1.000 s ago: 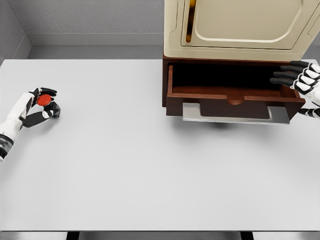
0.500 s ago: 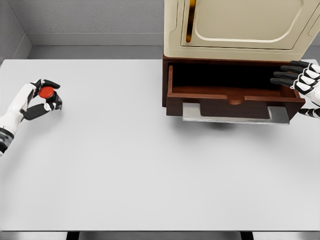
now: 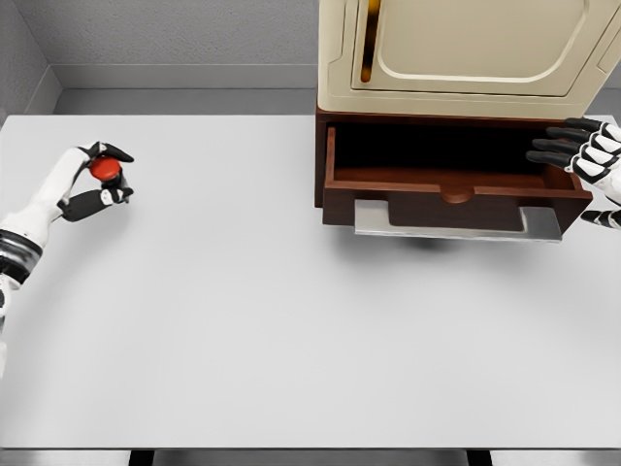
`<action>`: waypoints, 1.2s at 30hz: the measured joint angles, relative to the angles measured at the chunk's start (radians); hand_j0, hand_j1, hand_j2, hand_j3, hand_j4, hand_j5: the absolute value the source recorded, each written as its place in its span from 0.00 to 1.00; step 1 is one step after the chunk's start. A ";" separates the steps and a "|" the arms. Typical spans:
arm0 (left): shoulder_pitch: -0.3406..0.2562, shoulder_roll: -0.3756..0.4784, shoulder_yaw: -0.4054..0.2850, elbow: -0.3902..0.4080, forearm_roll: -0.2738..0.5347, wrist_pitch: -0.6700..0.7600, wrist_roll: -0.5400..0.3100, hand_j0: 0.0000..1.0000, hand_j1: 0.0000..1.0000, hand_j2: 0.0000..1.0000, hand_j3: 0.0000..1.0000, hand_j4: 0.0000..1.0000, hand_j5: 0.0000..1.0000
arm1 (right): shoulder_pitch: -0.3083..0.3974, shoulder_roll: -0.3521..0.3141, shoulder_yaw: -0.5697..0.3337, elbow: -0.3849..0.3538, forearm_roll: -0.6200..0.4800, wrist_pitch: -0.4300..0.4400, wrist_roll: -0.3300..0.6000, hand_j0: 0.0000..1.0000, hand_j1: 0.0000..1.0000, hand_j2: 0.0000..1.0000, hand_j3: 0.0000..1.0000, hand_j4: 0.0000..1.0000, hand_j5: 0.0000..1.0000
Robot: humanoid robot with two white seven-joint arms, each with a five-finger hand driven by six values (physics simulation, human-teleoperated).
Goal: Put the switch into the drawer with left arm, and close the drawer with right arm
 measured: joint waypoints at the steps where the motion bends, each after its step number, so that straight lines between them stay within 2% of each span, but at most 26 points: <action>1: 0.000 -0.005 0.000 -0.003 -0.014 0.000 0.000 0.48 0.48 0.48 0.48 0.48 0.48 | 0.000 0.000 0.000 0.001 0.000 0.000 0.000 1.00 1.00 1.00 1.00 1.00 1.00; 5: -0.017 -0.017 -0.002 -0.007 -0.059 0.008 0.001 0.48 0.48 0.48 0.48 0.48 0.48 | 0.000 0.000 0.000 0.003 0.001 0.000 0.000 1.00 1.00 1.00 1.00 1.00 1.00; 15: -0.017 -0.049 -0.013 -0.012 -0.129 0.020 0.005 0.49 0.49 0.49 0.49 0.49 0.49 | 0.000 -0.001 0.001 0.009 0.001 0.000 0.000 1.00 1.00 1.00 1.00 1.00 1.00; 28: -0.017 -0.122 -0.030 -0.147 -0.316 0.018 0.006 0.46 0.46 0.46 0.46 0.46 0.46 | 0.000 -0.001 0.001 0.015 0.001 0.000 0.000 1.00 1.00 1.00 1.00 1.00 1.00; 32: -0.020 -0.142 -0.055 -0.177 -0.354 0.017 0.007 0.45 0.45 0.45 0.45 0.45 0.45 | 0.000 -0.002 0.002 0.018 0.002 0.000 0.000 1.00 1.00 1.00 1.00 1.00 1.00; 36: -0.020 -0.187 -0.079 -0.214 -0.427 0.018 0.007 0.45 0.45 0.45 0.45 0.45 0.45 | 0.003 -0.003 0.001 0.023 0.003 0.000 0.000 1.00 1.00 1.00 1.00 1.00 1.00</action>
